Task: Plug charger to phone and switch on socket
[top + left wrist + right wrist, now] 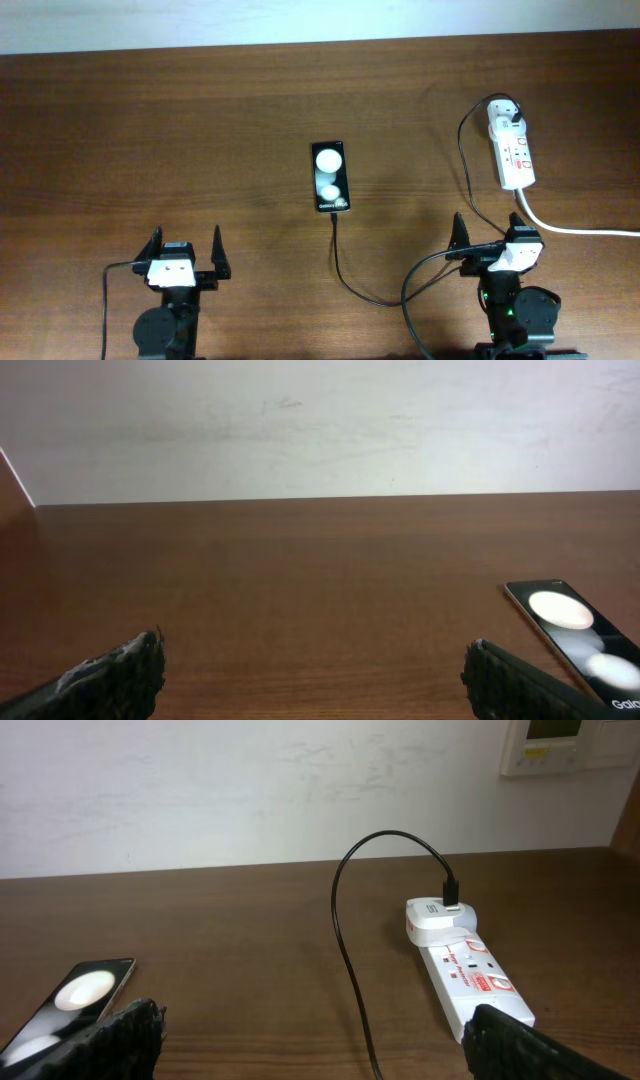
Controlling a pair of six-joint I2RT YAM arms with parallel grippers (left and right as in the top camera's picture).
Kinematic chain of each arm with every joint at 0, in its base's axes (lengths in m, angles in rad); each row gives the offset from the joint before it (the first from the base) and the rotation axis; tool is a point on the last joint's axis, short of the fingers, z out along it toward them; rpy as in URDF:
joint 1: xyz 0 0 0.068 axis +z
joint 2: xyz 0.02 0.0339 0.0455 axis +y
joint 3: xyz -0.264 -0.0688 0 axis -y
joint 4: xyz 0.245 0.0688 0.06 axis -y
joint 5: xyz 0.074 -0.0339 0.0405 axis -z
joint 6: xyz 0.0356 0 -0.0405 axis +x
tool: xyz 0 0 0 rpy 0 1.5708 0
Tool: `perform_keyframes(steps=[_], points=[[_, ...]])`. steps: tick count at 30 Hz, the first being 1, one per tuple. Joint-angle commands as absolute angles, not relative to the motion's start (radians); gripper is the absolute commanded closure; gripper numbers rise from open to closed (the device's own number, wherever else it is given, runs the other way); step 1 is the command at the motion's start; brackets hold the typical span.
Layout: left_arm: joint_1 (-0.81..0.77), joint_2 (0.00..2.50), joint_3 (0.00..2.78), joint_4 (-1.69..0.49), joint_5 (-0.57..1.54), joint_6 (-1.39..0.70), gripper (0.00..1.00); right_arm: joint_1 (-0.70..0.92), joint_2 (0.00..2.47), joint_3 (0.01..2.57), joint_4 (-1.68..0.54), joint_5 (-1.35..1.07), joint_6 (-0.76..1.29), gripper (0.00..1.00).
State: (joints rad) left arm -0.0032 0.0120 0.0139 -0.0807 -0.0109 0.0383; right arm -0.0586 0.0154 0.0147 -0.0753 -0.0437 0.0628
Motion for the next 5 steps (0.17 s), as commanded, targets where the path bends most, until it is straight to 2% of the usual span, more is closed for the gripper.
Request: perform_keyframes(steps=[1,5], points=[[0.003,0.006,0.009,-0.083,0.001,0.054,0.01,-0.067,0.006,0.006,-0.074,-0.052,0.056,0.01],[0.003,0.006,0.009,-0.083,0.001,0.054,0.01,-0.067,0.006,0.006,-0.074,-0.052,0.056,0.01]])
